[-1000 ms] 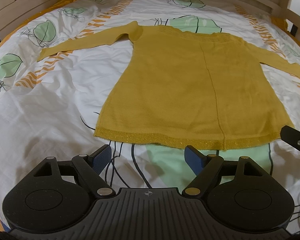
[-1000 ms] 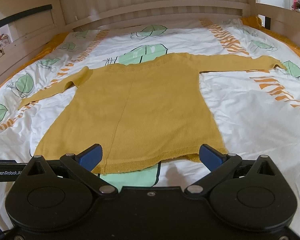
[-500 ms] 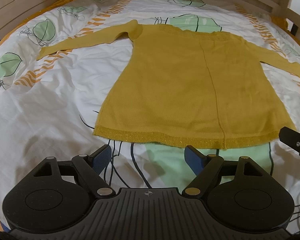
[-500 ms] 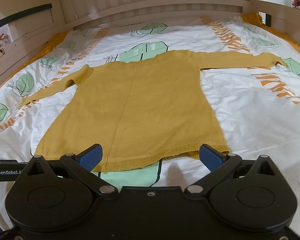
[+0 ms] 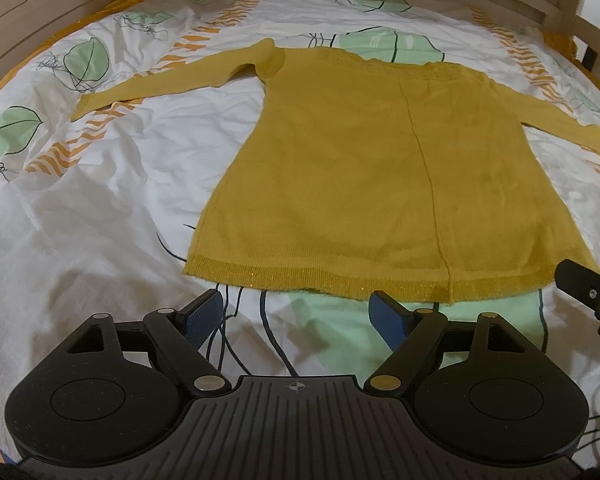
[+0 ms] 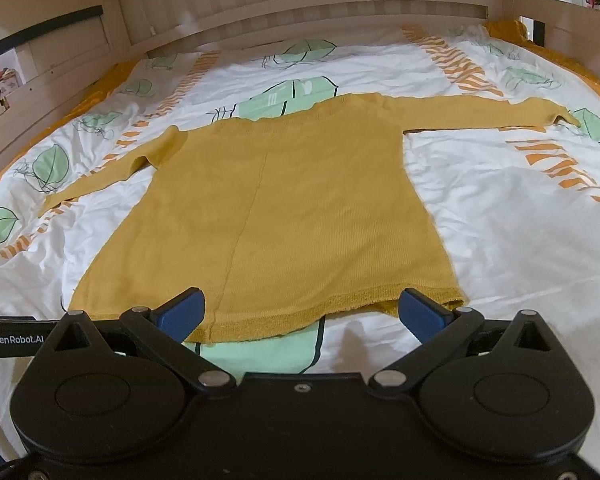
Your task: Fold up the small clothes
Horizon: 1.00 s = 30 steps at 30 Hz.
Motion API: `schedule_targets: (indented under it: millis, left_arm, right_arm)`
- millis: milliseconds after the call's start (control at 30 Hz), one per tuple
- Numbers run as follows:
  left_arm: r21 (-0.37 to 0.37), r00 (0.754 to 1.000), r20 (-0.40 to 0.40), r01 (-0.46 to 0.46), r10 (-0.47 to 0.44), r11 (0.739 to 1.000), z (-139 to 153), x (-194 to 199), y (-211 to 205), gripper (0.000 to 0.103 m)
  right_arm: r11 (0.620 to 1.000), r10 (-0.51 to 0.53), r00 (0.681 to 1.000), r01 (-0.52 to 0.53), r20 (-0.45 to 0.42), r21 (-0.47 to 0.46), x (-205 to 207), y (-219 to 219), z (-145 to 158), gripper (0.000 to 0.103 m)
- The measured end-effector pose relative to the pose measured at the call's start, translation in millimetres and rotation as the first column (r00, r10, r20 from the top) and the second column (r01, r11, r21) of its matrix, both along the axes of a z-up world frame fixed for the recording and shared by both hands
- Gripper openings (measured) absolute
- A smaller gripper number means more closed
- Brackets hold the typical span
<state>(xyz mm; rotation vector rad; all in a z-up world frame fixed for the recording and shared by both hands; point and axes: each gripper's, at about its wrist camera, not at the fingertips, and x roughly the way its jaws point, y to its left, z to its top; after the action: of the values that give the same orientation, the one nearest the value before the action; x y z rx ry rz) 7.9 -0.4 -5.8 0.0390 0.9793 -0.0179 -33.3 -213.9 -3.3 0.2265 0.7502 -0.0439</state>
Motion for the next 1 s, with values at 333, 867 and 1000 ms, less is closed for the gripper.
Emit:
schedule_targets:
  millis: [333,867,1000]
  left_arm:
    - [0.005,1.000,0.006,0.012,-0.012,1.000,5,29,-6,0.079]
    - [0.042,0.996,0.077,0.035,-0.038,0.999,13,129,-35,0.079]
    - [0.042,0.996,0.080,0.042,-0.046,0.998,7,158,-45,0.079]
  right_arm:
    - [0.999,0.017,1.000,-0.016,-0.008,0.044,22,-18,3,0.102]
    - [0.988,-0.139,0.990,0.138,0.003,0.075,112,-137,9,0.102]
    - [0.975,-0.211,0.977,0.212,-0.021,0.061,140,-185,3,0.101]
